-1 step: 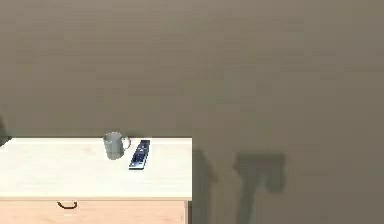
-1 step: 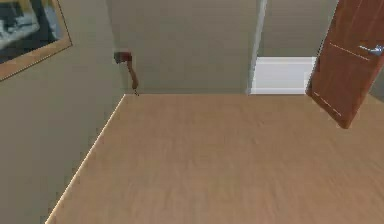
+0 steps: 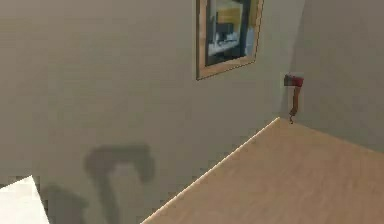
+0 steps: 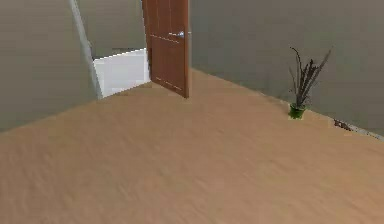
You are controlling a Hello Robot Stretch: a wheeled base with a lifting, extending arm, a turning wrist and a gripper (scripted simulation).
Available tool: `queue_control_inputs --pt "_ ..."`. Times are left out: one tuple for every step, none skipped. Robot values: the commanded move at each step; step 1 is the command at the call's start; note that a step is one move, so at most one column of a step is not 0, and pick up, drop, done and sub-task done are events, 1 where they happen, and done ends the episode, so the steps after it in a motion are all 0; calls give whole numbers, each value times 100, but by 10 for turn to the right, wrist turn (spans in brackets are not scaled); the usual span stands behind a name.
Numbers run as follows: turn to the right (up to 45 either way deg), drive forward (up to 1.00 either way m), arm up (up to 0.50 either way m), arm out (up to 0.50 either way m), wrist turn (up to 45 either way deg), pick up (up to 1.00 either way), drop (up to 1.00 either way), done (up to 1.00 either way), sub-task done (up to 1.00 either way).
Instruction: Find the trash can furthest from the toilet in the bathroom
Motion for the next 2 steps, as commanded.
queue_control_inputs --pt "450 0 0 0 0 0 0 0 0" --pt "240 0 0 0 0 0 0 0 0"
